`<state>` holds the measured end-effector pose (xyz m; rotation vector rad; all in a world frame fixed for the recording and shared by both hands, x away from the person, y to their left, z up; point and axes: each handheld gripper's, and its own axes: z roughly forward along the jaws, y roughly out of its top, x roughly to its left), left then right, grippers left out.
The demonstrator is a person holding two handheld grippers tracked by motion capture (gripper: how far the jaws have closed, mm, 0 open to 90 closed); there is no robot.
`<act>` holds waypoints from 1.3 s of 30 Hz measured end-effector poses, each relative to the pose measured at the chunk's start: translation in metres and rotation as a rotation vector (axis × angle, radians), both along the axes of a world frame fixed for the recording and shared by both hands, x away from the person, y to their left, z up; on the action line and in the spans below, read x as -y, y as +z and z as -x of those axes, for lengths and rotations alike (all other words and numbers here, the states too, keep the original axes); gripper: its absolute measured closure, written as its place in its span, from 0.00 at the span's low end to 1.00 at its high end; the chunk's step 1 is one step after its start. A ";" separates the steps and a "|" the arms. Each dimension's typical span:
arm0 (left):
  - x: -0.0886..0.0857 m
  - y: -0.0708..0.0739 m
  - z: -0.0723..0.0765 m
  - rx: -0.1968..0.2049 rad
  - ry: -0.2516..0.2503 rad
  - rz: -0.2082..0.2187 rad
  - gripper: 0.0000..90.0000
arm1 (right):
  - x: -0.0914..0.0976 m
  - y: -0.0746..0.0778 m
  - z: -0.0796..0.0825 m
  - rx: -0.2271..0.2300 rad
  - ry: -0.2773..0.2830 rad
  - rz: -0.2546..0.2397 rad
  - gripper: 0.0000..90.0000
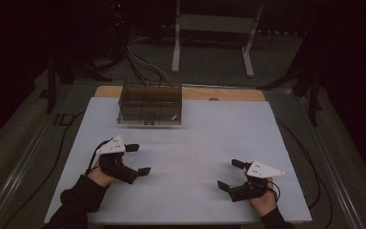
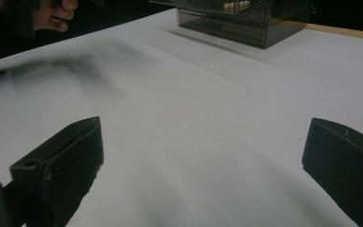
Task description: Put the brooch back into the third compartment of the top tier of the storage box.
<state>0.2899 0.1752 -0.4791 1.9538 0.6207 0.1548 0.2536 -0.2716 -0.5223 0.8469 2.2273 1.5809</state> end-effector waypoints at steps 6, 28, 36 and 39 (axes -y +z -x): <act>-0.005 -0.011 0.011 0.013 0.010 -0.012 0.01 | 0.000 0.000 0.001 0.001 0.001 0.003 0.00; -0.035 -0.040 0.043 -0.027 0.061 -0.008 0.01 | 0.000 0.001 0.002 0.000 0.004 0.004 0.00; -0.050 -0.043 0.056 -0.013 0.104 -0.019 0.01 | -0.001 0.001 0.002 0.000 0.007 0.009 0.00; -0.056 -0.044 0.060 -0.003 0.110 -0.026 0.01 | -0.001 0.001 0.001 -0.005 0.006 0.008 0.00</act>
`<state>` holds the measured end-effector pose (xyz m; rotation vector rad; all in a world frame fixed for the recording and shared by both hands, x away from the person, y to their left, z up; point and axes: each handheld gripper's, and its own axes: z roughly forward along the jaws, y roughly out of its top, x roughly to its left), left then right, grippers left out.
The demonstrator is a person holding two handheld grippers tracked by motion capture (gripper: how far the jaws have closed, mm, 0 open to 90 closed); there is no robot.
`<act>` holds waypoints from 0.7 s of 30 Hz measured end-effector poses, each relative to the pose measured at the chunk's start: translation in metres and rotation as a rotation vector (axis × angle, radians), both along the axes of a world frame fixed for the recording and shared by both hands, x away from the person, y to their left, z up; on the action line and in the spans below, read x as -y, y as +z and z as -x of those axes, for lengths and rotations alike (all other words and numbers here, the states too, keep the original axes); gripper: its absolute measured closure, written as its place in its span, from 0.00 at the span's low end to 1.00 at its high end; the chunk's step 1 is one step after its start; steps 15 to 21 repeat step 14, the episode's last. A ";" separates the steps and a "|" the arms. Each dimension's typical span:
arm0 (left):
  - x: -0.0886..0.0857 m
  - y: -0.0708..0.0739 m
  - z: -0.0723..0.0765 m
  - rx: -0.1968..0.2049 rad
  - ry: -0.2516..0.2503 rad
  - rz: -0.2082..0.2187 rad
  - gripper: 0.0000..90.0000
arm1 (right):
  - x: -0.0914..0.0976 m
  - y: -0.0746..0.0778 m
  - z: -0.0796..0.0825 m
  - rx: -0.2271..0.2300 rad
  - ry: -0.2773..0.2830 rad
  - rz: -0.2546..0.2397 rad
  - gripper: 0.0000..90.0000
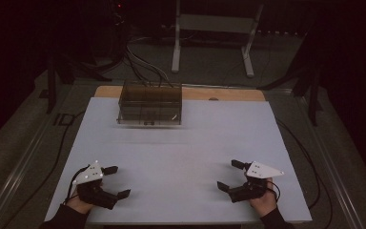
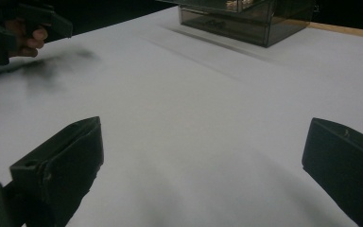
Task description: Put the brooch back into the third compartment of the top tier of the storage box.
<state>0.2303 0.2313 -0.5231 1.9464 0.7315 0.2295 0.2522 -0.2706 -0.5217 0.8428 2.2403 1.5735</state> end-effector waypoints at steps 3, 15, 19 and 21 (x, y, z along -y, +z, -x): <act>-0.005 0.000 0.003 0.008 0.012 -0.011 0.01 | 0.000 0.000 0.000 0.004 0.002 0.002 0.00; -0.014 -0.004 0.004 0.011 0.045 0.002 0.01 | -0.001 0.000 0.000 0.001 0.008 0.001 0.00; -0.014 -0.004 0.004 0.011 0.045 0.002 0.01 | -0.001 0.000 0.000 0.001 0.008 0.001 0.00; -0.014 -0.004 0.004 0.011 0.045 0.002 0.01 | -0.001 0.000 0.000 0.001 0.008 0.001 0.00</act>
